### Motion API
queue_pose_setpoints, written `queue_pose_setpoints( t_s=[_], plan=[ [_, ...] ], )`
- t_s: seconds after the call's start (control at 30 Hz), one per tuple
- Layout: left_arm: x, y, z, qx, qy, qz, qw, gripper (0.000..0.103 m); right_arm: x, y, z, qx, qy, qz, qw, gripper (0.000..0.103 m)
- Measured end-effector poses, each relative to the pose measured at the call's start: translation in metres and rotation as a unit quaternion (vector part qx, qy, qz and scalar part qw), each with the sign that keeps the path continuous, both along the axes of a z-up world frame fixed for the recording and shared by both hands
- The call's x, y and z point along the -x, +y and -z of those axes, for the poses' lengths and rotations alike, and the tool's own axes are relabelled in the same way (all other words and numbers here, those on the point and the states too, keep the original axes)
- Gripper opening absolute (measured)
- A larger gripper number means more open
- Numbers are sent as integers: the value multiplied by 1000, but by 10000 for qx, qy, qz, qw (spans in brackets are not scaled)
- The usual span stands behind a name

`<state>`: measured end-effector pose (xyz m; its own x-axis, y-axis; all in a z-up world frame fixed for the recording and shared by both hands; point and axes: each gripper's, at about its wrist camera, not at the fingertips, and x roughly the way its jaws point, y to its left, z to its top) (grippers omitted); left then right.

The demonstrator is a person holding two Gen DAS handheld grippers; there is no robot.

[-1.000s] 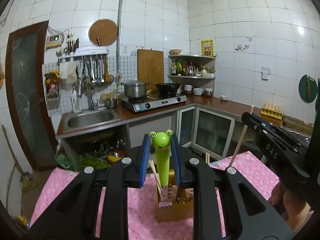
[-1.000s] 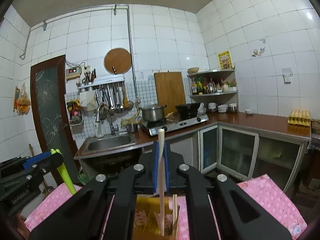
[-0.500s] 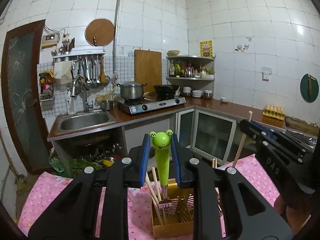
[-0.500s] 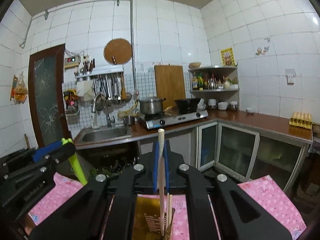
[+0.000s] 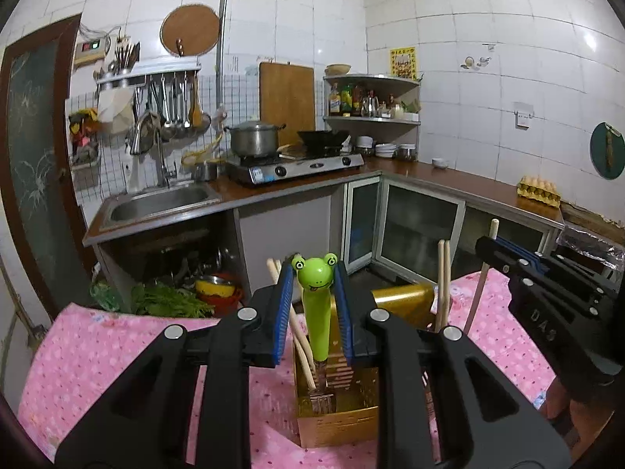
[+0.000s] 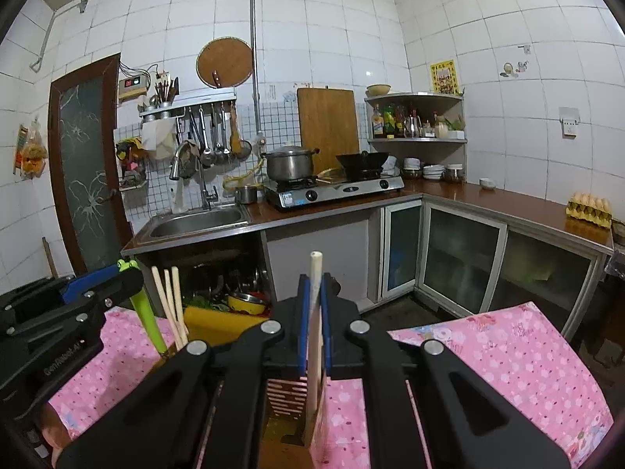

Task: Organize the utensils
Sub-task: 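Lower both items into the holder and open both tools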

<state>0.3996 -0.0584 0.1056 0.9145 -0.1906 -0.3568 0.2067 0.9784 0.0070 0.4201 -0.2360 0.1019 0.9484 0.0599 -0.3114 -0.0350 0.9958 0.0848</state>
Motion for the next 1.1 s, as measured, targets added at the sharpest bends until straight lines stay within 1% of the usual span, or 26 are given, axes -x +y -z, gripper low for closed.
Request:
queue_pose_setpoints(
  t_s=[0.23, 0.43, 0.53, 0.8, 0.9, 0.97, 1.0, 1.03, 1.07, 1.1],
  plan=[
    [-9, 1, 22, 20, 127, -53, 9999, 20, 0, 2, 19, -43, 98, -27, 9999, 6],
    [-10, 2, 33, 8, 191, -102, 9998, 20, 2, 0, 29, -113, 99, -48, 9999, 6],
    [-13, 2, 38, 43, 250, -132, 9996, 20, 1, 1, 34, -60, 121, -44, 9999, 6],
    [-20, 6, 48, 95, 417, -163, 9990, 21, -1, 0, 49, -93, 290, -82, 9995, 6],
    [-20, 11, 50, 164, 476, -187, 9986, 29, -1, -2, 54, -117, 374, -146, 9991, 6],
    [-17, 14, 49, 178, 446, -220, 9986, 45, -1, -4, 54, -150, 437, -150, 9988, 7],
    [-15, 14, 47, 169, 409, -245, 9987, 49, 0, -5, 54, -156, 475, -132, 9987, 8],
    [-11, 15, 45, 160, 379, -231, 9989, 53, 0, -6, 53, -162, 520, -120, 9984, 10],
    [-10, 17, 43, 162, 376, -206, 9989, 55, 0, -7, 52, -173, 552, -119, 9983, 15],
    [-7, 18, 40, 165, 371, -182, 9990, 55, 2, -8, 52, -188, 559, -112, 9982, 33]
  ],
)
